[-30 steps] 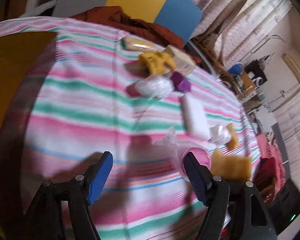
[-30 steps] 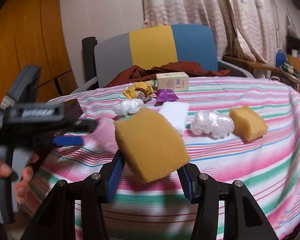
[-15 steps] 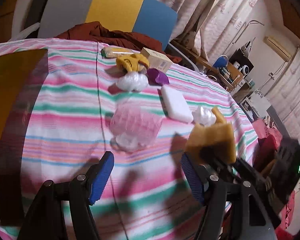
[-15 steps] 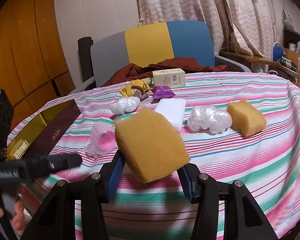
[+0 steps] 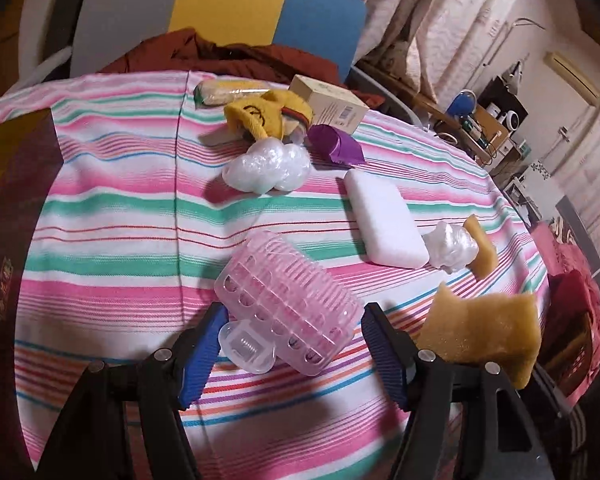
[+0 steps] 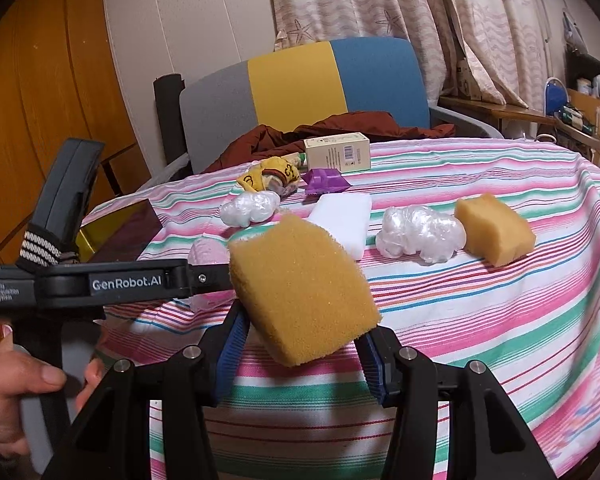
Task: Organize objects
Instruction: 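Grasp the pink hair roller with the left tool while the right tool holds the sponge, then carry roller and sponge into the gold tray and open both tools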
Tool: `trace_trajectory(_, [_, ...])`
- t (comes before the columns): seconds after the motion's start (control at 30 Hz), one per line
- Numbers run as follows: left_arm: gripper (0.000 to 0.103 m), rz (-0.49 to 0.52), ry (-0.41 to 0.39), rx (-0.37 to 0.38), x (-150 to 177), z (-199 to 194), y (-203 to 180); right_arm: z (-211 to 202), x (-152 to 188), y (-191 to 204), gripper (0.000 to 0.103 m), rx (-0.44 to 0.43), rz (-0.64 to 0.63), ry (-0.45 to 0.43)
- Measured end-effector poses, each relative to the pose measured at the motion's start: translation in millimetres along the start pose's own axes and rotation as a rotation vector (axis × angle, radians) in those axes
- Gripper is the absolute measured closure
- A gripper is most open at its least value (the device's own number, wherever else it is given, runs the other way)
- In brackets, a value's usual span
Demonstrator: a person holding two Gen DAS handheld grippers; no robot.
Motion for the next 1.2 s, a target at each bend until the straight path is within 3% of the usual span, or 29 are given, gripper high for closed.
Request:
trace_trajectory(0.2, [0.034, 0.048, -0.035, -0.004, 9, -12, -2, 0, -1, 1, 0.051, 0.006, -0.006, 0.002])
trace_trajectory(0.63, [0.034, 0.01, -0.125, 0.022, 24, -74, 22, -6, -13, 32, 0.051, -0.03, -0.054, 0.003])
trace_trajectory(0.93, [0.034, -0.075, -0.207, -0.016, 26, -126, 71, -3, -19, 78, 0.051, -0.11, -0.069, 0.017])
trace_trajectory(1.2, [0.034, -0.167, -0.272, -0.097, 26, -158, 134, 2, -29, 140, 0.051, -0.219, -0.096, 0.007])
Point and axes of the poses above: each gripper's, at about its wrist camera, not at the fingertips, and z roughly the way its jaws point, y to its left, x to its underside, the point moved 4 cm from there along z, roughly the way its jaws point
